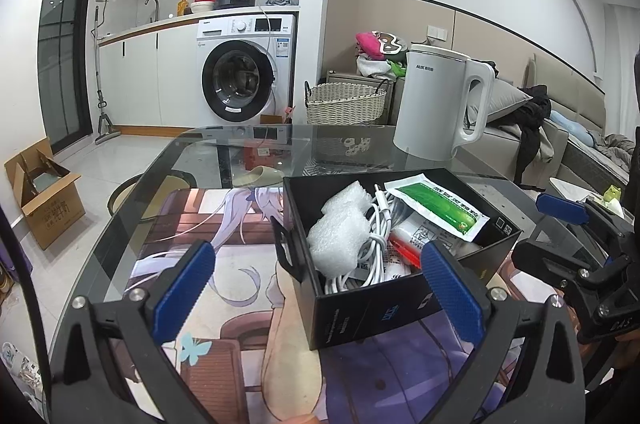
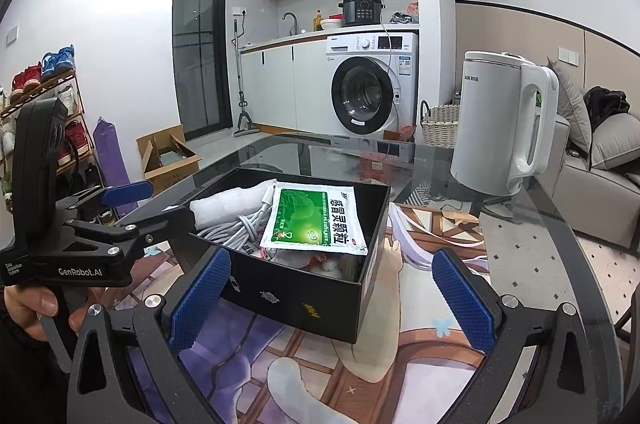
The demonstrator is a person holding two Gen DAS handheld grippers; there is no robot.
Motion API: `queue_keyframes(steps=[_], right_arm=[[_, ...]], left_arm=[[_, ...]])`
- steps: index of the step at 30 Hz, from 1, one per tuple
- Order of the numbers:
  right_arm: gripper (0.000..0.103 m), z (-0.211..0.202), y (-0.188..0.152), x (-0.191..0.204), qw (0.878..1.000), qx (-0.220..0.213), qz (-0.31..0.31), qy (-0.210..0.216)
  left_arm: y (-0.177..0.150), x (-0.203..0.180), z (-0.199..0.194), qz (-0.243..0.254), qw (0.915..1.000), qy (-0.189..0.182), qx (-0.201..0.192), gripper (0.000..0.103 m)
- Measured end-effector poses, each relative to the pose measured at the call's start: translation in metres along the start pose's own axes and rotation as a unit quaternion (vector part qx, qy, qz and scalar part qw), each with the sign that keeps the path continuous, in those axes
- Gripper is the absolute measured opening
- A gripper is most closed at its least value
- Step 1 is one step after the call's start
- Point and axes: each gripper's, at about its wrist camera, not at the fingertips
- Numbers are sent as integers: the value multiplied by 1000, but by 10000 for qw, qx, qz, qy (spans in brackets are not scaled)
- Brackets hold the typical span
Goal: Organize soft objects
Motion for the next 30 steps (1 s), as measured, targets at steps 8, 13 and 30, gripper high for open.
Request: queue_keyframes(steps=[8, 13, 30], right_arm=[[103, 0, 0, 0, 10000, -1, -8, -8], [103, 0, 0, 0, 10000, 3, -6, -8], [103, 0, 0, 0, 10000, 3, -10, -5]], left_arm=[[0, 0, 0, -5, 10000, 21, 6, 103], [0, 0, 1, -2, 10000, 28, 10, 103], [0, 0, 1, 36, 10000, 47, -3, 103]])
Point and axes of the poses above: each gripper's, at about its wrist camera, not at the fingertips, and z roughly the way its jaws point, x to its left, y to its top, and after that the axes turned 11 degrees about y, right-handed
